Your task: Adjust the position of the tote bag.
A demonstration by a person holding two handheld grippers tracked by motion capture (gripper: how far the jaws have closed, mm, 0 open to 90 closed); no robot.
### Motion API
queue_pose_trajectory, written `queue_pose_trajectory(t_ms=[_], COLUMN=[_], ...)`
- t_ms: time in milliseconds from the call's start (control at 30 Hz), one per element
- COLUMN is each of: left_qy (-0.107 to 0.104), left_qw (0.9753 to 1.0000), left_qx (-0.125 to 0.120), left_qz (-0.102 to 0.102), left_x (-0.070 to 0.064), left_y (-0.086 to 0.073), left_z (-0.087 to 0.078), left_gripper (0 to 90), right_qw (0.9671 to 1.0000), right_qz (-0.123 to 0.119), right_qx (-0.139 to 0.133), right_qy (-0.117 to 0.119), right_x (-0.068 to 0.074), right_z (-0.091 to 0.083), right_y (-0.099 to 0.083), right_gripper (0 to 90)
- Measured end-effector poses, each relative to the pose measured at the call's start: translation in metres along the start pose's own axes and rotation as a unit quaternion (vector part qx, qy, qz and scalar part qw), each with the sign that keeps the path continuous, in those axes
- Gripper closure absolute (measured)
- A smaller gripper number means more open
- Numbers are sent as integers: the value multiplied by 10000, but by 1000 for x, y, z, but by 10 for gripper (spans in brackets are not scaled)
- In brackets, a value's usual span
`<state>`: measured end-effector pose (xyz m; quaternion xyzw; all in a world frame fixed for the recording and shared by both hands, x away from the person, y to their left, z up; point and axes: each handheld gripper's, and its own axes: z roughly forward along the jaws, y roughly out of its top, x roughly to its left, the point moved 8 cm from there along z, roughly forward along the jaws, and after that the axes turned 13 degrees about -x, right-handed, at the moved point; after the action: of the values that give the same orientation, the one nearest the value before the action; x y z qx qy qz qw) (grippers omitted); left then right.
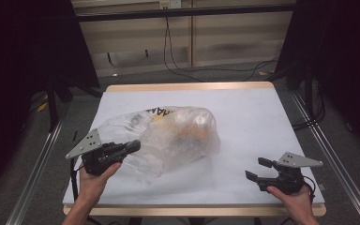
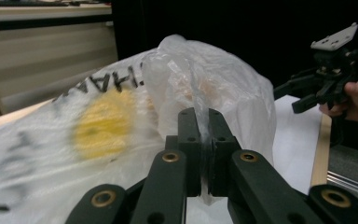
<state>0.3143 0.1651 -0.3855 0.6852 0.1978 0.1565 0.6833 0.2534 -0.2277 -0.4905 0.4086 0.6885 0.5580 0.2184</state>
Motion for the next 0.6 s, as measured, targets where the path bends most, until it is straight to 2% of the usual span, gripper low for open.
queue_pose_trajectory(t_ms=[67,133,200,233,333,467,533,600], left_qy=[-64,-14,-72,8,-65,-29,-126,-156], left_qw=[9999,9999,9998,9998,9995,9995,9993,9990], left_qx=[-105,-118,-203,-181,-303,-327,-354,-427], left_qz=[-48,4,0,37,-49,21,51,-9], left_x=[0,2,3,5,6,6,5,3], left_y=[6,10,15,17,23,29,33,37], left_z=[4,8,13,14,19,25,28,30], left_gripper=[870,870,871,871,871,871,871,871], right_qw=[10000,10000,10000,10000,10000,10000,9999,9999], right_qz=[-58,7,56,29,18,0,-67,-97], right_qx=[22,15,19,11,-31,-91,-100,-94], right_qy=[-7,34,37,45,39,26,89,96], right_x=[1,2,1,1,1,-1,2,3], right_z=[1,1,2,2,0,1,0,0], right_y=[0,-1,-1,-1,1,5,7,7], right_gripper=[256,253,252,252,252,255,271,274])
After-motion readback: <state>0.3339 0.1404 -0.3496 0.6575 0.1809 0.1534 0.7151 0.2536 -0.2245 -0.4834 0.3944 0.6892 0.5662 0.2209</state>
